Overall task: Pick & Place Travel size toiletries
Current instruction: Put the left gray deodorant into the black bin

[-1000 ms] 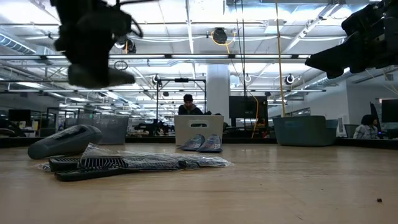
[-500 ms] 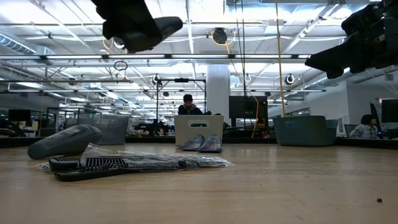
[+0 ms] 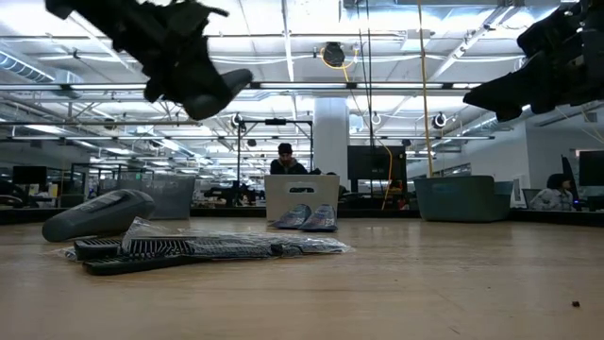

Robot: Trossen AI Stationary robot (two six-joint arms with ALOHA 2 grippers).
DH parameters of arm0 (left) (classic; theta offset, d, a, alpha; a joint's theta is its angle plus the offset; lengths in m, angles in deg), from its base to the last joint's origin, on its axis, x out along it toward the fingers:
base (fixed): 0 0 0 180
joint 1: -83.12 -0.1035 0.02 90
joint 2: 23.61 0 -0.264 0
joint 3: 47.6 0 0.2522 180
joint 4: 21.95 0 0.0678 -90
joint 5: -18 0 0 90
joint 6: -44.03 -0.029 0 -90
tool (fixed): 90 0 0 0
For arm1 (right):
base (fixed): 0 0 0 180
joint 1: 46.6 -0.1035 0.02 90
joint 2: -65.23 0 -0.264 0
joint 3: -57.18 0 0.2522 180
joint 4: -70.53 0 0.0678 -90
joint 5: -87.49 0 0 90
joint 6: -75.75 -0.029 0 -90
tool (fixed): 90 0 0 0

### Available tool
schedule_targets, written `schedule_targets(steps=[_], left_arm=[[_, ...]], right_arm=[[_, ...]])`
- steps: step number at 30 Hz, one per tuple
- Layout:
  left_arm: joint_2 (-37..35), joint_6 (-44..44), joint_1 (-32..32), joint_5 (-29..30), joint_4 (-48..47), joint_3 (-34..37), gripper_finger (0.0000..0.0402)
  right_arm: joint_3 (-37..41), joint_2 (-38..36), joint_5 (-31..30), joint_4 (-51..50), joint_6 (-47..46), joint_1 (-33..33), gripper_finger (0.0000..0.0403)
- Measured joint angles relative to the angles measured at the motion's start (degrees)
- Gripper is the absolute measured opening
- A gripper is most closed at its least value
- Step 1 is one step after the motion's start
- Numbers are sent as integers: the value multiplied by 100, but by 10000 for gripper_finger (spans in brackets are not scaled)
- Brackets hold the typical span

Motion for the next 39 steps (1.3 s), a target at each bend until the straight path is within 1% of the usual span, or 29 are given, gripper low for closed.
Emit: schedule_targets(steps=[3, 7, 11, 16, 21, 23, 25, 29, 32, 35, 39], left_arm=[[-519, -29, -209, 3, 59, 362, 201], [-1242, -64, -493, 175, 76, 753, 201], [-1963, -178, -888, 201, -64, 1014, 201], [-2614, -163, -1548, 264, -649, 1070, 201], [-2982, -132, -2394, 249, -896, 1037, 201], [-3047, -101, -2778, 227, -976, 1037, 201], [-3047, -100, -3203, 87, -1009, 1037, 201], [-2959, -40, -4096, -426, -1012, 1037, 201], [-2778, -36, -4676, -916, -1011, 1037, 201], [-2530, -18, -5144, -1323, -992, 1034, 201], [-2116, -24, -5587, -1715, -911, 1033, 201]], right_arm=[[0, 10, -4, -28, 0, 0, 114], [0, 10, -7, -42, 0, 0, 114], [0, 10, -11, -47, 0, 0, 114], [0, 9, -20, -48, 2, 0, 114], [0, 10, -25, -57, 4, 0, 114], [0, 10, -32, -57, 2, 0, 114], [0, 10, -31, -57, 2, 0, 114], [0, 10, -133, -57, 2, 0, 114], [0, 10, -159, -57, 2, 2, 114], [0, 10, -159, -59, 4, 2, 114], [0, 10, -159, -59, 13, 2, 114]])
